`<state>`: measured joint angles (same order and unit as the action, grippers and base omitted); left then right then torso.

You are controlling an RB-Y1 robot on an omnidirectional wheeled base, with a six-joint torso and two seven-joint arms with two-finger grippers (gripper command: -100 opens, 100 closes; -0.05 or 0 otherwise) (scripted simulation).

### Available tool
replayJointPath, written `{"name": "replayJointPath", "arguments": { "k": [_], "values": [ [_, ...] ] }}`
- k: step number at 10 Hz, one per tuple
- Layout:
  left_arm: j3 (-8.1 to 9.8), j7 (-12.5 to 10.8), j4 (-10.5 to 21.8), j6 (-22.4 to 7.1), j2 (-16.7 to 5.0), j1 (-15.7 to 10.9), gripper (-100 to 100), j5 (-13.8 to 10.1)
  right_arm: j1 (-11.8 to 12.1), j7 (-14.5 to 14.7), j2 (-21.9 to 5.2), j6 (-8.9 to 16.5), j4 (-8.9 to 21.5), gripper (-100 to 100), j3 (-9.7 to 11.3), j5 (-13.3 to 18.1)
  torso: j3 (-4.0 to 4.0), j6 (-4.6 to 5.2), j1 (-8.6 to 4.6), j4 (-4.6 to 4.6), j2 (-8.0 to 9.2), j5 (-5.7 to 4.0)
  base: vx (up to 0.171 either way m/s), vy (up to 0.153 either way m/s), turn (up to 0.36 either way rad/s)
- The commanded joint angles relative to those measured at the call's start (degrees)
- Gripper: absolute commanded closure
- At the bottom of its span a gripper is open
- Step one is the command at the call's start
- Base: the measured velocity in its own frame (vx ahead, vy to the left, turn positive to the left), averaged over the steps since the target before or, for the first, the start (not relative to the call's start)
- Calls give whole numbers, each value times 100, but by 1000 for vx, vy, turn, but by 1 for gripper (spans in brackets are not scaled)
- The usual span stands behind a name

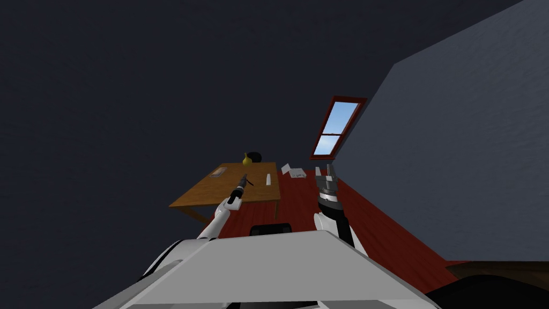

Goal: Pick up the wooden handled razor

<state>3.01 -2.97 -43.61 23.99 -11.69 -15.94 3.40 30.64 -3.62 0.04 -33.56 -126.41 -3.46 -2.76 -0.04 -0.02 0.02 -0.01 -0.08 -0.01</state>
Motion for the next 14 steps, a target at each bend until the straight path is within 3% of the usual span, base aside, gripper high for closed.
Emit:
{"name": "replayJointPath", "arguments": {
  "k": [1, 7, 11, 13, 14],
  "values": [
    [8, 49, 167, -52, 37, -34, -100, 12, 0, 0, 0, 0, 0, 0, 0, 0, 0, 0, 0, 0, 0, 0, 22, 2, 10],
    [-20, 126, 869, -312, 11, -349, -100, 45, 0, 0, 0, 0, 0, 0, 0, 0, -3, 0, 3, -1, -5, 1, 33, 7, 14],
    [-75, 208, 1586, -620, -6, -563, -100, 84, 1, 0, 0, 0, 0, 0, 0, 0, -10, 0, 3, -4, -18, 1, 80, 11, 3],
    [-70, 207, 1571, -562, -8, -563, -100, 82, 1, 0, 0, 0, 0, 0, 0, 0, -20, -1, 3, -8, -33, 1, 76, 5, -5],
    [-76, 202, 1530, -613, -8, -546, 0, 84, 0, 0, 0, 0, 0, 0, 0, 0, -9, 0, 0, -4, -13, 0, 9, 1, 0]
  ]
}}
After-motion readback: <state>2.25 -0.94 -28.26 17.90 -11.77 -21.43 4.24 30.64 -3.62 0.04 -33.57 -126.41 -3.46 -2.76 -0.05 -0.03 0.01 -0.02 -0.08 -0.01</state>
